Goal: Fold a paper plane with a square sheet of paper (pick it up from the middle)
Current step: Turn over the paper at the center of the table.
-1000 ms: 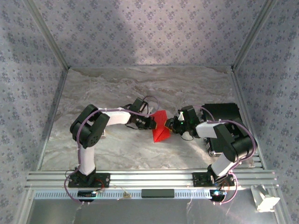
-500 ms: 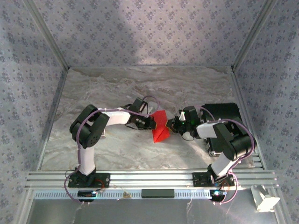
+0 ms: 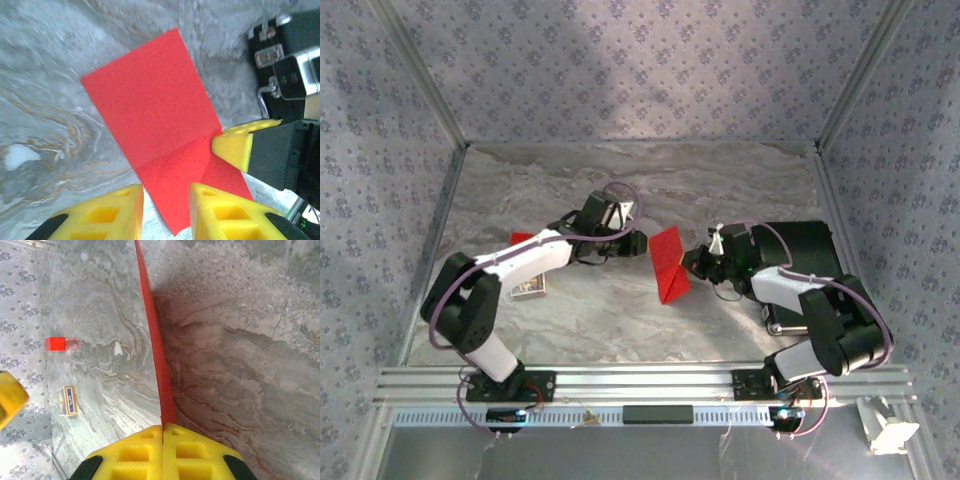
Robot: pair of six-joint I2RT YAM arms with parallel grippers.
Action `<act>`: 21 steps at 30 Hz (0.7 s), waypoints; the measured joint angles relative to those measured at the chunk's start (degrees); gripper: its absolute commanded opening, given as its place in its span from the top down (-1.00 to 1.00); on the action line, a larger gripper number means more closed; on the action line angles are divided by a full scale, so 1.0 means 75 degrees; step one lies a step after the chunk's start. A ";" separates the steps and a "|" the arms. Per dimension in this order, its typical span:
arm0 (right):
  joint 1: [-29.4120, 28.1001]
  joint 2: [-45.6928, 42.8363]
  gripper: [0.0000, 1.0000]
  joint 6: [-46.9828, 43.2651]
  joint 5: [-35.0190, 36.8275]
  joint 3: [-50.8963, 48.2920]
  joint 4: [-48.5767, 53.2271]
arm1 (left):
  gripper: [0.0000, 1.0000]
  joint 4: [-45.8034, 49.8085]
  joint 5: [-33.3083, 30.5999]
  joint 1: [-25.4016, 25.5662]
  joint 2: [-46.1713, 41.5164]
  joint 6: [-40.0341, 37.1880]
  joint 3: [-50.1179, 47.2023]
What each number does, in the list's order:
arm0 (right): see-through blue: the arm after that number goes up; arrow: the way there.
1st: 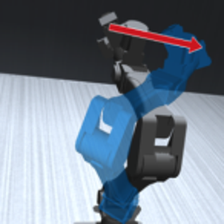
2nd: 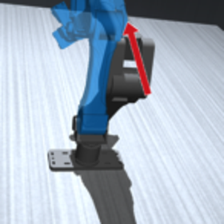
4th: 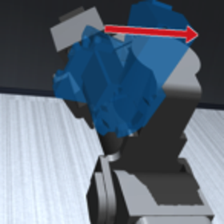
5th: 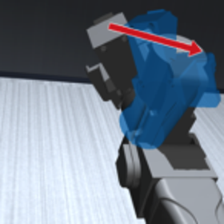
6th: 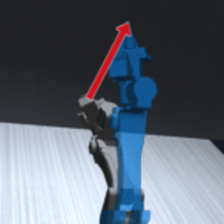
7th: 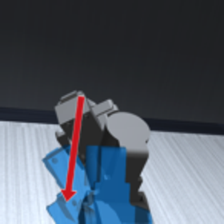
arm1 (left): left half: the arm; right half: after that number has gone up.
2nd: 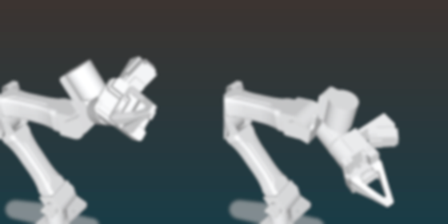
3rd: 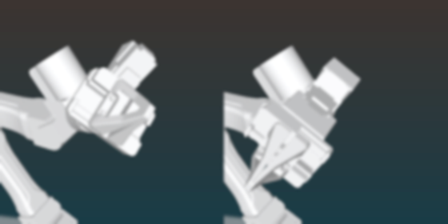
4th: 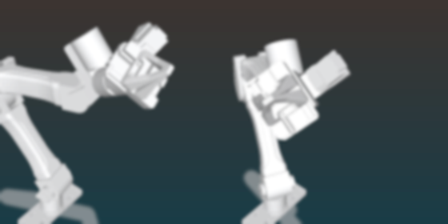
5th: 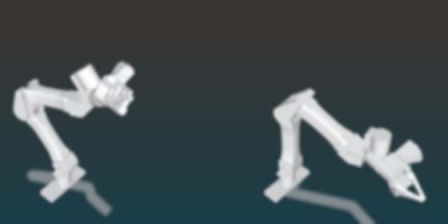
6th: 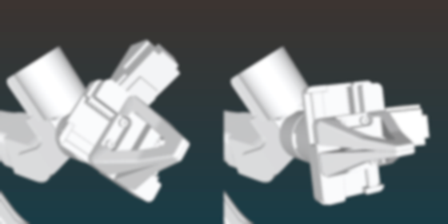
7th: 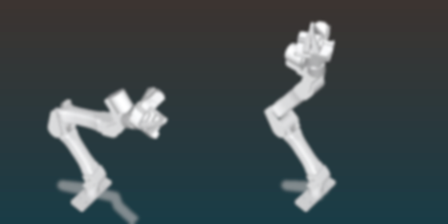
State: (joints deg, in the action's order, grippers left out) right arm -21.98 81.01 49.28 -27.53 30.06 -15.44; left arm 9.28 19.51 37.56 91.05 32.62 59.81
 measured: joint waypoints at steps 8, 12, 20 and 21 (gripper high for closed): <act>-0.0114 -0.1020 0.91 -0.1084 0.0682 0.0906 0.2069 | 0.33 0.0172 -0.1128 -0.0076 -0.0801 0.0006 -0.0463; -0.0347 -0.1434 0.90 -0.1632 0.1294 0.1428 0.3115 | 0.27 0.0230 -0.1440 -0.0111 -0.1105 0.0079 -0.0644; -0.1011 -0.1559 0.90 -0.2221 0.2707 0.2218 0.4567 | 0.07 0.0361 -0.2151 -0.0111 -0.2154 0.0131 -0.0761; -0.1131 -0.1559 0.90 -0.2285 0.2914 0.2337 0.4721 | 0.05 0.0370 -0.2229 -0.0111 -0.2273 0.0134 -0.0807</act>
State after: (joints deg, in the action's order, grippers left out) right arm -30.46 69.32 32.14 -5.67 47.59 19.97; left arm 12.05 2.79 36.73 74.00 33.63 53.76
